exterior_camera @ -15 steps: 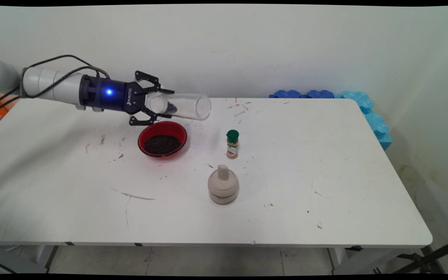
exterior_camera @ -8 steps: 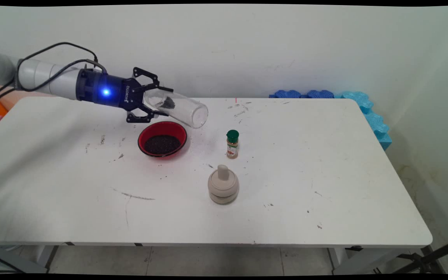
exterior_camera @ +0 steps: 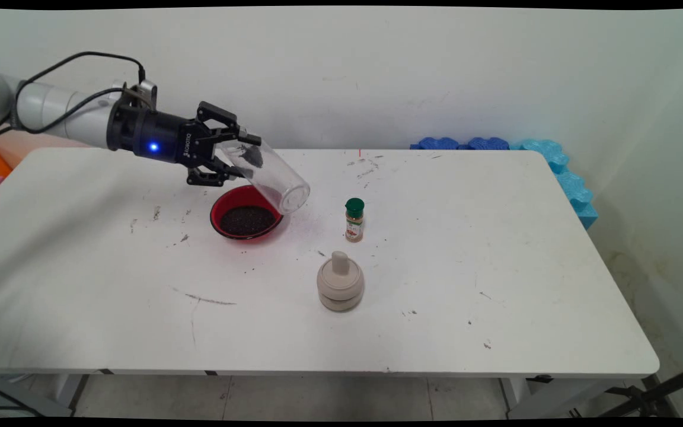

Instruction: Pour the black seasoning powder in the red bowl

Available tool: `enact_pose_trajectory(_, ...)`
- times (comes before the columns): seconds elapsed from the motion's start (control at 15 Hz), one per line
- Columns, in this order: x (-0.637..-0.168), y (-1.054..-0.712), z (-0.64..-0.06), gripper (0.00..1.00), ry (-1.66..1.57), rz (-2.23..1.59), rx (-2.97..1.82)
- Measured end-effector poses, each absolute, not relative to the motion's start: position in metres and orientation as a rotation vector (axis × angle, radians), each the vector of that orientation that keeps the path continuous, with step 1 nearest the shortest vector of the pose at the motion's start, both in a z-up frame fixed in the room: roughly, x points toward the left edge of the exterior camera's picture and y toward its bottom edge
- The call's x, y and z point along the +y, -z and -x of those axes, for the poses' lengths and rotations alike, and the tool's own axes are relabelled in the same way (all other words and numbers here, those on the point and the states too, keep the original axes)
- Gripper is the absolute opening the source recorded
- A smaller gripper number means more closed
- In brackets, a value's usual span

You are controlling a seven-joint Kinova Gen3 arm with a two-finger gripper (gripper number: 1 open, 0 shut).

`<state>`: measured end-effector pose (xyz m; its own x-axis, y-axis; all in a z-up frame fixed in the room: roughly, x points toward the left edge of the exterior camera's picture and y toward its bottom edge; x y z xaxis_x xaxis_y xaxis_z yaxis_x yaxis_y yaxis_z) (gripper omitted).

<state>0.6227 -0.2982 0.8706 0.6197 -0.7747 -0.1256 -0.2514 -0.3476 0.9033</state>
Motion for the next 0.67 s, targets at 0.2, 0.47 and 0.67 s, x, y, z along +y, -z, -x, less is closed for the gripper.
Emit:
enact_pose_trajectory(0.2, -0.296, -0.877, -0.62, 0.0, 0.611, -1.822, -0.952)
enact_pose_trajectory(0.47, -0.291, -0.885, -0.616, 0.0, 0.477, -1.7, -1.147)
enact_pose_trajectory(0.67, -0.288, -0.894, -0.611, 0.0, 0.361, -1.586, -1.289)
